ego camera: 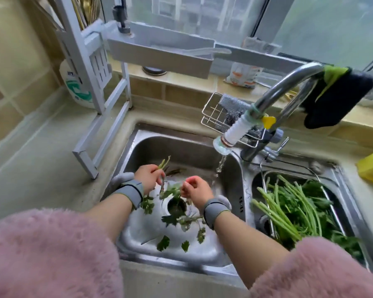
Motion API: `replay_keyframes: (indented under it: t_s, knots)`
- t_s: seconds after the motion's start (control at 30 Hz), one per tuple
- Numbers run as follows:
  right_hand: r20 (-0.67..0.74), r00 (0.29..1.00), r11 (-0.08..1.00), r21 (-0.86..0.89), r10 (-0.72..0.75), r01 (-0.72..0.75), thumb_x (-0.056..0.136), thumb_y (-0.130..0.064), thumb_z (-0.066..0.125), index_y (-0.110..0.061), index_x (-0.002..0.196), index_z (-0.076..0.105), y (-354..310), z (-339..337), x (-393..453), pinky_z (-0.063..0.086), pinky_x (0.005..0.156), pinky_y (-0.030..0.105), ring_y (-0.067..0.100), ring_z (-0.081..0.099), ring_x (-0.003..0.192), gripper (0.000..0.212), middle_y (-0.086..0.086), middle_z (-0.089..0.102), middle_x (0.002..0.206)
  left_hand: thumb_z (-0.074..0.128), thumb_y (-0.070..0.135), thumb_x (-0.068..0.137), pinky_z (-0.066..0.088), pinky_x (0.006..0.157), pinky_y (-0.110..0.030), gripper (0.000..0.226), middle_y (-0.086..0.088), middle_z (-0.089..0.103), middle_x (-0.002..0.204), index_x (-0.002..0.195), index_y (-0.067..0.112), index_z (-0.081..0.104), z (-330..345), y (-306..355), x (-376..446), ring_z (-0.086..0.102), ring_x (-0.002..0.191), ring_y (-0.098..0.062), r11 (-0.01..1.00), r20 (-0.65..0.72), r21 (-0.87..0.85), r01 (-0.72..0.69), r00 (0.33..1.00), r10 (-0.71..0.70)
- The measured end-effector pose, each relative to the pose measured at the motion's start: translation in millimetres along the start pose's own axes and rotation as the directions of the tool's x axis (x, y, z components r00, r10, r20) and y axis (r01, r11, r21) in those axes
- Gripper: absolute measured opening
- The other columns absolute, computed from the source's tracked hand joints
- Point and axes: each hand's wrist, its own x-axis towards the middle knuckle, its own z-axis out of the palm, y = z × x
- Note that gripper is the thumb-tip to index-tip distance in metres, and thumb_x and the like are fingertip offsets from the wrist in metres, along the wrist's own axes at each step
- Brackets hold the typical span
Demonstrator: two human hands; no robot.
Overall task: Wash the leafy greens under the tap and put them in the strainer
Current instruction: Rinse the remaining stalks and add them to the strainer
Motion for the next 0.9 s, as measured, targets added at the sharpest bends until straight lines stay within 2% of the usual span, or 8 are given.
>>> replay_keyframes:
  t_s: [0.07,0.13,0.27,0.47,0.6,0.7,0.83,0.9]
  knots:
    - [-0.018,1.0,0.969,0.246,0.0,0.004,0.096,-0.003,0.046,-0.01,0.079,0.054,-20,-32,-13,0.051,0.051,0.017,0.007,0.058,0.049,0.02,0.011,0.057,0.073,0.046,0.013,0.094,0.038,0.055,-0.024,0.024,-0.004,0.061,0.071,0.078,0.011,0.063,13,21,-9,0.046,0.056,-0.014,0.998,0.049,0.054,-0.043,0.998,0.04]
    - [-0.022,0.999,0.93,0.367,-0.03,0.036,0.096,-0.002,0.046,-0.006,0.077,0.056,-38,-65,-28,0.052,0.051,0.015,0.007,0.057,0.046,0.021,0.011,0.057,0.069,0.048,0.018,0.095,0.04,0.059,-0.026,0.022,-0.004,0.064,0.082,0.088,0.011,0.067,31,47,-18,0.051,0.065,-0.017,0.994,0.092,0.067,-0.092,0.992,0.086]
    - [-0.021,0.999,0.905,0.423,-0.037,0.042,0.094,-0.003,0.05,-0.004,0.075,0.059,-54,-88,-38,0.052,0.051,0.015,0.005,0.056,0.044,0.021,0.01,0.058,0.068,0.052,0.021,0.094,0.035,0.056,-0.025,0.019,-0.005,0.058,0.074,0.094,0.009,0.067,53,68,-23,0.046,0.062,-0.014,0.993,0.158,-0.051,-0.105,0.981,0.112]
    - [-0.042,0.997,0.883,0.463,-0.069,0.08,0.095,-0.005,0.049,-0.006,0.077,0.06,-70,-116,-47,0.048,0.049,0.009,0.0,0.053,0.042,0.021,0.008,0.056,0.069,0.065,0.007,0.085,0.035,0.046,-0.013,0.016,0.003,0.053,0.058,0.071,0.014,0.063,78,93,-32,0.044,0.044,0.0,0.98,0.21,-0.15,-0.128,0.965,0.158]
    - [0.015,0.999,0.876,0.481,-0.04,0.028,0.097,-0.004,0.045,0.009,0.103,0.06,-75,-124,-48,0.05,0.049,0.012,0.003,0.056,0.043,0.021,0.008,0.058,0.072,0.061,0.009,0.088,0.038,0.047,-0.014,0.023,0.003,0.059,0.054,0.066,0.013,0.063,76,97,-31,0.05,0.049,-0.006,0.98,0.228,-0.188,-0.061,0.968,0.104]
    - [0.051,0.997,0.925,0.378,-0.053,0.03,0.096,0.001,0.043,0.01,0.118,0.055,-76,-128,-47,0.048,0.049,0.011,0.008,0.054,0.054,0.026,0.004,0.057,0.073,0.058,0.009,0.091,0.038,0.042,-0.012,0.025,0.004,0.058,0.05,0.066,0.01,0.062,73,97,-31,0.05,0.041,-0.003,0.978,0.255,-0.208,-0.007,0.965,0.061]
    - [0.06,0.99,0.981,0.156,-0.126,0.115,0.09,0.002,0.054,0.004,0.117,0.057,-77,-127,-44,0.046,0.054,0.012,0.004,0.054,0.057,0.027,-0.001,0.059,0.075,0.059,0.009,0.09,0.04,0.054,-0.018,0.015,-0.004,0.06,0.065,0.077,0.009,0.066,67,97,-32,0.05,0.057,-0.013,0.978,0.287,-0.206,0.006,0.956,0.055]
    - [0.026,0.984,0.984,0.038,-0.175,0.174,0.089,0.0,0.058,0.006,0.114,0.06,-76,-126,-40,0.047,0.054,0.01,0.001,0.055,0.055,0.026,-0.002,0.06,0.073,0.059,0.009,0.09,0.036,0.05,-0.017,0.014,-0.003,0.056,0.064,0.076,0.01,0.064,66,97,-32,0.044,0.053,-0.01,0.981,0.292,-0.192,0.005,0.955,0.052]
